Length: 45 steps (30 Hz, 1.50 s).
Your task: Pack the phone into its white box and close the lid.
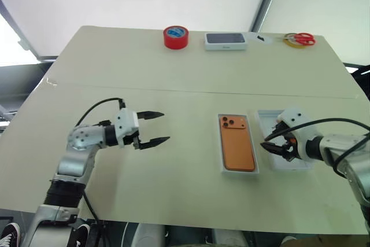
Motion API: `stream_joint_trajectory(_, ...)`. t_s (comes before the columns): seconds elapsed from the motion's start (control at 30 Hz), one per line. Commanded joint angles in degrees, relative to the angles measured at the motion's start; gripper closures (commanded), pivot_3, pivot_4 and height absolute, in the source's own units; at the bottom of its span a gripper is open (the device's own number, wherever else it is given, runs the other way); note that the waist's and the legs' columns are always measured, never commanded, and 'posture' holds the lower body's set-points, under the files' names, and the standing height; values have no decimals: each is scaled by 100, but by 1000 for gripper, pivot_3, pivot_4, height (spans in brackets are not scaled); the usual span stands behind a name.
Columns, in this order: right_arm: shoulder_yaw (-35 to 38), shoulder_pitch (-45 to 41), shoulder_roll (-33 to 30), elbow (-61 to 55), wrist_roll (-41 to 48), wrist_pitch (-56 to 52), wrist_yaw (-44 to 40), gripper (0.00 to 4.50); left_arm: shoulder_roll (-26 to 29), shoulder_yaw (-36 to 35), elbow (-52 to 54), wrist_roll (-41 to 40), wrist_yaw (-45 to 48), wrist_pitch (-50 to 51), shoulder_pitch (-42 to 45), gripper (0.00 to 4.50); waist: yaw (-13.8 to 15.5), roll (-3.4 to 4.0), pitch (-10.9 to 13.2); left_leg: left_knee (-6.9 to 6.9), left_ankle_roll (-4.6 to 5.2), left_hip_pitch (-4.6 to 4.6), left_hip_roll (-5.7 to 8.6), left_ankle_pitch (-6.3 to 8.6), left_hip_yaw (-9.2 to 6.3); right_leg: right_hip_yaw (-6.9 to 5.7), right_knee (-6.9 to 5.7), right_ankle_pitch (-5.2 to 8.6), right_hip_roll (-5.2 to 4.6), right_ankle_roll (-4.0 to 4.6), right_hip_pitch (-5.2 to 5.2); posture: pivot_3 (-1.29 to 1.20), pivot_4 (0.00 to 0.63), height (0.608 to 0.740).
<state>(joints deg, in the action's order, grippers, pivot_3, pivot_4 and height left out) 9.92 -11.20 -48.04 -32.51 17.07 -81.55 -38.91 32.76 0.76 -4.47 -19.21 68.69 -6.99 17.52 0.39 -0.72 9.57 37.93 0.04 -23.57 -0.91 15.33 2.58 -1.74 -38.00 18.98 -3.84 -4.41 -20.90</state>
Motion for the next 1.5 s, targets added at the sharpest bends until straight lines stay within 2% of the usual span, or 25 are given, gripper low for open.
stream_joint_trajectory(0.03, 275, -359, 129, -256, 204, -932, 236, 1011, 9, -133, 210, -254, 29, -5, -97, 779, -6, 4, -1, -1, 0, 0, 0, 0, 0, 0, 0, 0, 0, 0, -2, 0, 150, 740)
stream_joint_trajectory(0.17, 356, -507, 273, -145, 723, -1095, 585, 1011, 122, -171, 668, -747, 145, 584, -404, 779, -28, 5, 0, -8, 1, -5, 0, 1, 0, 0, 2, 0, 0, 0, -8, 0, 150, 740)
stream_joint_trajectory(0.33, 139, -857, 260, 306, 1162, -1095, 1415, 1011, 167, -222, 1078, -1110, 96, 1071, -701, 779, -97, 6, 0, -7, 1, -12, 0, 0, 0, 0, -1, 0, 0, 0, -16, 0, 150, 740)
stream_joint_trajectory(0.83, -343, -1311, 69, 844, 2644, -1095, 3305, 1011, 93, -62, 1527, -886, -63, 954, -919, 779, -112, 7, 0, -9, 3, -22, 1, 0, 5, 0, -2, 0, 4, -1, -24, 0, 150, 740)
stream_joint_trajectory(0.93, -238, -1274, 187, 782, 3214, -1095, 3795, 1011, 43, -45, 1571, -876, -136, 960, -964, 779, -110, 6, 0, -9, 3, -30, 1, 0, 5, 0, -4, 0, 6, -1, -33, 0, 150, 740)
stream_joint_trajectory(1.03, -267, -1202, 167, 776, 3574, -1095, 4251, 1879, -1, 9, 1584, -825, -193, 930, -967, 744, -110, 6, 0, -6, 4, -39, 1, -1, 5, 0, -6, -1, 6, -2, -40, 0, 150, 740)
stream_joint_trajectory(1.2, -287, -1255, 135, 864, 3988, -1095, 5003, 4368, -31, 53, 1582, -770, -240, 915, -954, 744, -107, 5, -1, -3, 4, -42, 1, -1, 5, 0, -7, -1, 8, -2, -41, 0, 150, 740)
stream_joint_trajectory(1.5, -118, -1321, 545, 1156, 4787, -1095, 6294, 4444, -16, 58, 1614, -730, -315, 940, -964, 744, -113, 4, -1, -1, 4, -46, 0, -1, 5, 0, -8, -1, 11, -3, -44, 0, 150, 740)
